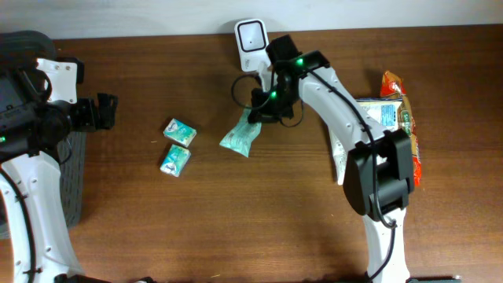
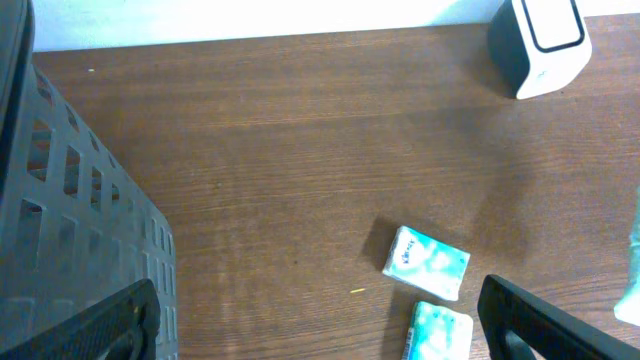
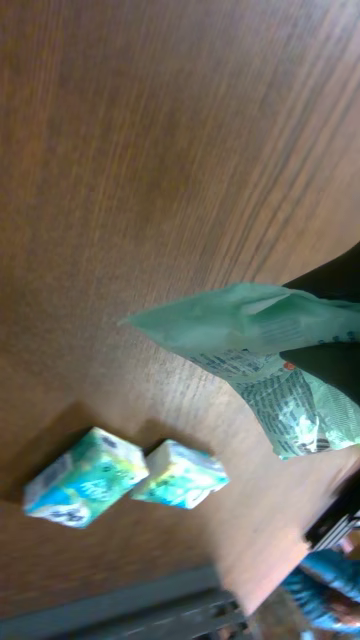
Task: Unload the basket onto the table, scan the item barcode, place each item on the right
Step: 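Grasp the mint-green wipe pack with the right gripper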
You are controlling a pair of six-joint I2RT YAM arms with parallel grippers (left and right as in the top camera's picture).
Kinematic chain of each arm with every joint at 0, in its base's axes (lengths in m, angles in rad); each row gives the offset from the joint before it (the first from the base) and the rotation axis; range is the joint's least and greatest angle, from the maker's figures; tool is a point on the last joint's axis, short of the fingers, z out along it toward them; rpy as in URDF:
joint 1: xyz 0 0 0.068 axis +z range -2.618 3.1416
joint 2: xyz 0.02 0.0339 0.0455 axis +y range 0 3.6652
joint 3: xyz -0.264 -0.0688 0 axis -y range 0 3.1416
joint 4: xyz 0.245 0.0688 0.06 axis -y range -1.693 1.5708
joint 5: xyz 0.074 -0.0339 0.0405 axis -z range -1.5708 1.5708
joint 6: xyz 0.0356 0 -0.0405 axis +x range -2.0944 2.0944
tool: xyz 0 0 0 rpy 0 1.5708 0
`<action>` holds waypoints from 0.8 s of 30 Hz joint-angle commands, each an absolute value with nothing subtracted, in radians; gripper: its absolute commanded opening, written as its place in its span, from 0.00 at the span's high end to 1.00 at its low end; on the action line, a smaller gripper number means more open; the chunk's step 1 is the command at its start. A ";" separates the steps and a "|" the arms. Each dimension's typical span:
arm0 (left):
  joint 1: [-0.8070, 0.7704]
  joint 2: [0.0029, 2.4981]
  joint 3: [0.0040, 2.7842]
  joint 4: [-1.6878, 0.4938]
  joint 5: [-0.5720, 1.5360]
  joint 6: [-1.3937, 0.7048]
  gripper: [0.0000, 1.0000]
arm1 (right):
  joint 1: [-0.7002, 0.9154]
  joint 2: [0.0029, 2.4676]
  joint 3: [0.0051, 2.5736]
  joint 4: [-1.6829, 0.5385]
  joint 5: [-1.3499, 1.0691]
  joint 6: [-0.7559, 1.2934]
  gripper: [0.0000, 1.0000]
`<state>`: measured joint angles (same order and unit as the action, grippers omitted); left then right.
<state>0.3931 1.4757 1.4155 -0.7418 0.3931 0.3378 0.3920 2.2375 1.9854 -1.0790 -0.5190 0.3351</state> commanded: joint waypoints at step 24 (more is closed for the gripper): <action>0.396 1.472 1.414 -0.739 0.404 0.350 0.01 | 0.448 2.432 1.904 -1.039 -0.730 -0.139 0.61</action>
